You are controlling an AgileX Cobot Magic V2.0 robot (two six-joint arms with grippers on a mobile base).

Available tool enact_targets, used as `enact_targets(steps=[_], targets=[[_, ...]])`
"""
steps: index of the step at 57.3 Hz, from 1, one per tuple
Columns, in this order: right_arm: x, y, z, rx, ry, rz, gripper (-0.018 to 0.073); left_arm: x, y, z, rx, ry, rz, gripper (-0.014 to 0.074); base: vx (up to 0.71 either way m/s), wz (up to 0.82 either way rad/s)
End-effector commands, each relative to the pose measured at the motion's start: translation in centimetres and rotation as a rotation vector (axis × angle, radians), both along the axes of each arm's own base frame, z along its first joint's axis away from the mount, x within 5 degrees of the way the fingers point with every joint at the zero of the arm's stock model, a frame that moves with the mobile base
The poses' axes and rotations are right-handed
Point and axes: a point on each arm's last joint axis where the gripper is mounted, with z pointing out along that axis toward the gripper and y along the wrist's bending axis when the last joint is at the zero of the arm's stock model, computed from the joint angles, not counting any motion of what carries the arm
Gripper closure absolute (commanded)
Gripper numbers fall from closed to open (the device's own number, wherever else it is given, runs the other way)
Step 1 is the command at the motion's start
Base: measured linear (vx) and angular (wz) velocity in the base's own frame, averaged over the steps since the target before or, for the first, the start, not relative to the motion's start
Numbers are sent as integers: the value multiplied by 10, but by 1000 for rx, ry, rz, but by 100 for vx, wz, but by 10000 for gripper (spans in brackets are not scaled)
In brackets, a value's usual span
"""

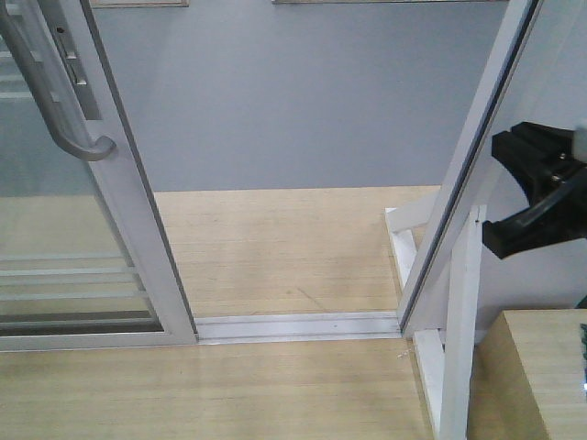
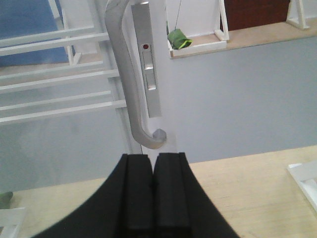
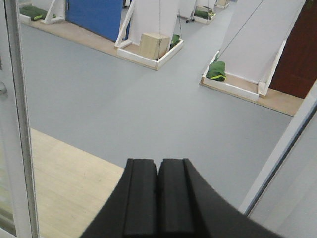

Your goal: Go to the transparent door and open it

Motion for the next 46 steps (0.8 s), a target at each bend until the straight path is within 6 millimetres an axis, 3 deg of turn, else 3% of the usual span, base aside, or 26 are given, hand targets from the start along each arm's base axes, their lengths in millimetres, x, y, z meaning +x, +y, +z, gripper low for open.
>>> enact_targets(steps=[1, 9, 18, 46], targets=[[-19, -8, 13, 51, -114, -4, 557, -18, -2, 7, -51, -100, -7, 596, 0, 0], [-43, -16, -7, 60, -138, -4, 557, -36, -5, -6, -100, -79, -31, 596, 0, 0], [-59, -22, -18, 71, -169, -4, 557, -43, -8, -11, -149, -37, -55, 596, 0, 0], [-63, -24, -20, 69, -163, -6, 557, -43, -10, -10, -201, -33, -67, 596, 0, 0]])
